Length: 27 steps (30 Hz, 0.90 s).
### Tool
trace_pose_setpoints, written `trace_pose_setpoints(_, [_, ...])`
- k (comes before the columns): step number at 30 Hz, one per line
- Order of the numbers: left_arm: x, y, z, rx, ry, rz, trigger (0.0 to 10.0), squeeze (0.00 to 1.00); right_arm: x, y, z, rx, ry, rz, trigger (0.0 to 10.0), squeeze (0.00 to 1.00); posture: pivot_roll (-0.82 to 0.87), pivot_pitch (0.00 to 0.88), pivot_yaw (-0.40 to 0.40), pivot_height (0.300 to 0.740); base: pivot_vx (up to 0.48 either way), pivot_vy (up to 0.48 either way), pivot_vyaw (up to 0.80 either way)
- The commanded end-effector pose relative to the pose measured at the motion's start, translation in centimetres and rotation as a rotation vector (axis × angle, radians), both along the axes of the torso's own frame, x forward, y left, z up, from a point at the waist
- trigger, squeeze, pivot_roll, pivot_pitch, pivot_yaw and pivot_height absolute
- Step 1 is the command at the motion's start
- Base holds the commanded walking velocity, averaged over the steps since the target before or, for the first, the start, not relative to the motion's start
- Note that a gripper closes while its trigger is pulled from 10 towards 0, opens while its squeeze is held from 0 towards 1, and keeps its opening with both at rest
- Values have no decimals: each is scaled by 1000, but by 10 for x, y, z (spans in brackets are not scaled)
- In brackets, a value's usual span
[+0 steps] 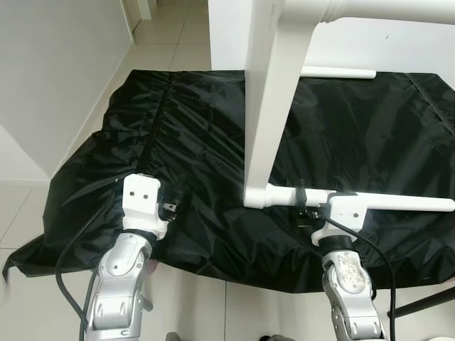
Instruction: Building children table
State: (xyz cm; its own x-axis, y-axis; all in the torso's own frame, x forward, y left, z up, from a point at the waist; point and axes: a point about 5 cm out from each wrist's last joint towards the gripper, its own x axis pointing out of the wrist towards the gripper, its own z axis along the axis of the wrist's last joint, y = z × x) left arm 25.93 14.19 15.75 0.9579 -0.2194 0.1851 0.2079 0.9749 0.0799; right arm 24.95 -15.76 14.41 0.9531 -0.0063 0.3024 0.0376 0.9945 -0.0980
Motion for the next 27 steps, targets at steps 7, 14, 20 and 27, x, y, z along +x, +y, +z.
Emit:
trace_pose_setpoints(7, [-11,-18,-3,63,-4,-115,10000,0,1,2,0,2,12,18,10000,0,-92,96,48,740,0,0,0])
trace_pose_setpoints(14, [-14,-36,-3,122,-12,-198,10000,0,9,3,5,7,5,30,10000,0,-88,96,49,740,0,0,0])
trace_pose_setpoints(20, [-13,-38,-2,125,-7,-213,10000,0,20,12,6,35,13,76,10000,0,-78,95,54,740,0,0,0])
trace_pose_setpoints(27, [-15,-34,-1,145,-3,-216,10000,0,31,30,-3,99,83,124,10000,0,-55,95,58,740,0,0,0])
